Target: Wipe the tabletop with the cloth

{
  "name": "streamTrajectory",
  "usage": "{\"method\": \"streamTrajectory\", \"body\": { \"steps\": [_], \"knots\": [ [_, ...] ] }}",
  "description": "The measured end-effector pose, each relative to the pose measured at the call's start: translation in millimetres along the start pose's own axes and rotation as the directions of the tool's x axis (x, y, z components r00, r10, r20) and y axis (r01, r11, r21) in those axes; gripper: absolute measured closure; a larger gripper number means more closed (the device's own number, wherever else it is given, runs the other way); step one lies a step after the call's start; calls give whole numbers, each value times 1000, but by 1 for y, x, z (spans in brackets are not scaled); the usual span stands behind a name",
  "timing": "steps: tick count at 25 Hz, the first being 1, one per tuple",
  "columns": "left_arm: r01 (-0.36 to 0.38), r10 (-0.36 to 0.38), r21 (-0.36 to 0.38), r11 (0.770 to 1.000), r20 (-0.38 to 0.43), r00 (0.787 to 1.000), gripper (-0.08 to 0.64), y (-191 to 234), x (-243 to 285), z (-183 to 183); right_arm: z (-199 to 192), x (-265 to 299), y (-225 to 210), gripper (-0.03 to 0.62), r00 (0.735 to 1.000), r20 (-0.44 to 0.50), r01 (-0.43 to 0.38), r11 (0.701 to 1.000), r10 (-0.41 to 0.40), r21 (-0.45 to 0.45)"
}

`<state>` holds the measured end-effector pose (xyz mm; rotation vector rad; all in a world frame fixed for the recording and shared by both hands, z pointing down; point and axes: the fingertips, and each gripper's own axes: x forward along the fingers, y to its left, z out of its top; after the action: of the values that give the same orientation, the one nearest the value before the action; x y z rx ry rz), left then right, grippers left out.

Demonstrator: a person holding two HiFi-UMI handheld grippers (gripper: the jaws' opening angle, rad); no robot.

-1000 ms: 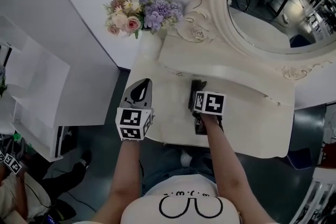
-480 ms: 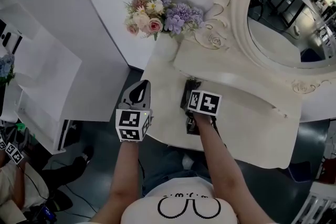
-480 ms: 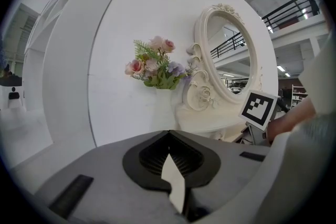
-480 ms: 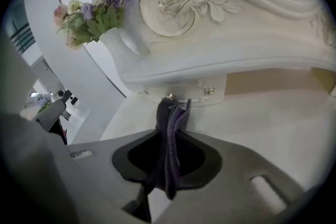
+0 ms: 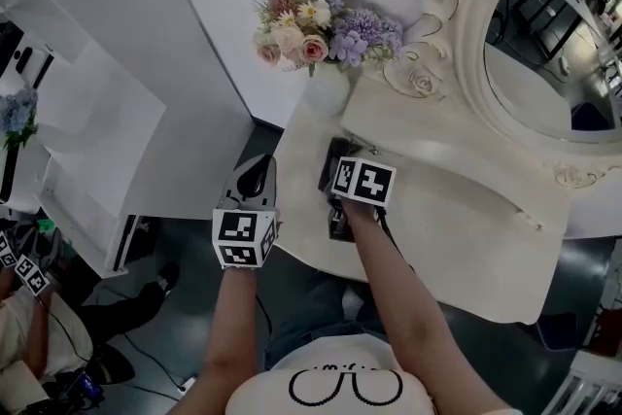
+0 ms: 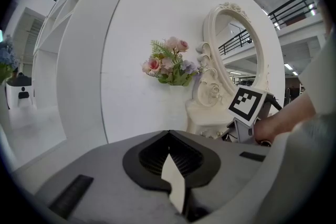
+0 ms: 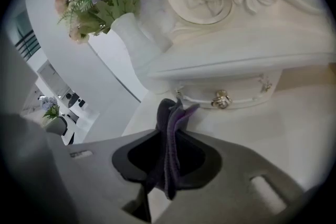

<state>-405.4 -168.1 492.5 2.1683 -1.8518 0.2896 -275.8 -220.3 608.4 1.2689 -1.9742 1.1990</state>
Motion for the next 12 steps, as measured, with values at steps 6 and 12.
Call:
{"method": "streamTrajectory", "body": {
  "steps": [6,12],
  "knots": [
    [-45,45,-10,999,-6,999,561,19,-10,-6,4,20,29,511,1000,-16,-13,999,13,-34],
    [-107,107,-33,994,-19,994,561,41,-28,-14,7,38,62,511,999,-40,-36,997,34,-65]
  ]
}}
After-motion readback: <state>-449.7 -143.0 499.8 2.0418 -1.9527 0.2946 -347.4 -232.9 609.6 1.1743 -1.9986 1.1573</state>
